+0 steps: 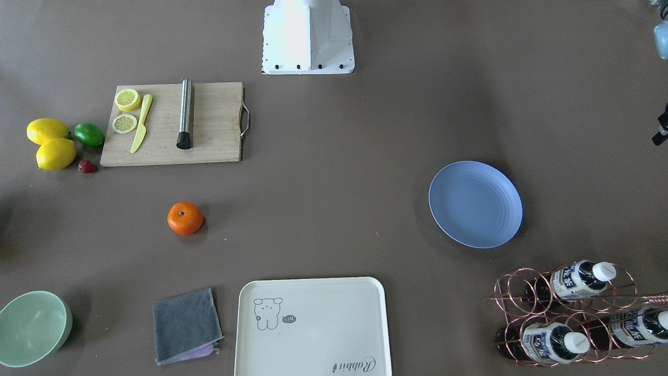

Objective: Pick orange to plate

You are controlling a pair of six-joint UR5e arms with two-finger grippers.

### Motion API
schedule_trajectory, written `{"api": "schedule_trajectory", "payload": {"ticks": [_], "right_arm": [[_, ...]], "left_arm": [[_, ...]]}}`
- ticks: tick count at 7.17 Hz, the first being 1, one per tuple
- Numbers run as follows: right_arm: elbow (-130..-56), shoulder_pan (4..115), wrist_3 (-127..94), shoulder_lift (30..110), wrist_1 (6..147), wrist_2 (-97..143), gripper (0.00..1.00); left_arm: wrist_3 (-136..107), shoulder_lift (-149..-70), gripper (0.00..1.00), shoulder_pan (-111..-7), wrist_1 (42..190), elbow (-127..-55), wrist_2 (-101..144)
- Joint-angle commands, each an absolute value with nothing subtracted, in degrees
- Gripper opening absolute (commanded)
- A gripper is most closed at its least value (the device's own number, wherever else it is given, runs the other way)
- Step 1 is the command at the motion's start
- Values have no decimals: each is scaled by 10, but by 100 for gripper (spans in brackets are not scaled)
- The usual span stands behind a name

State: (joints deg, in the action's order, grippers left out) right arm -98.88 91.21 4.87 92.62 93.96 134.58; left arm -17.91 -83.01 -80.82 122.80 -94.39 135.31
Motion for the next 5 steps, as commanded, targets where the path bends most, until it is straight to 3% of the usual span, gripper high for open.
{"api": "schedule_trajectory", "payload": {"ticks": [1,3,5], "right_arm": [[-989,911,48,917,940,1350,100],[-993,911,7,910,940,1354,100],[-995,911,1,908,939,1355,100]], "left_arm": [[-383,-833,98,-721,1356,-929,1344],[-585,-855,98,-598,1456,-923,1234],[-648,-888,98,-525,1459,-918,1174]]}}
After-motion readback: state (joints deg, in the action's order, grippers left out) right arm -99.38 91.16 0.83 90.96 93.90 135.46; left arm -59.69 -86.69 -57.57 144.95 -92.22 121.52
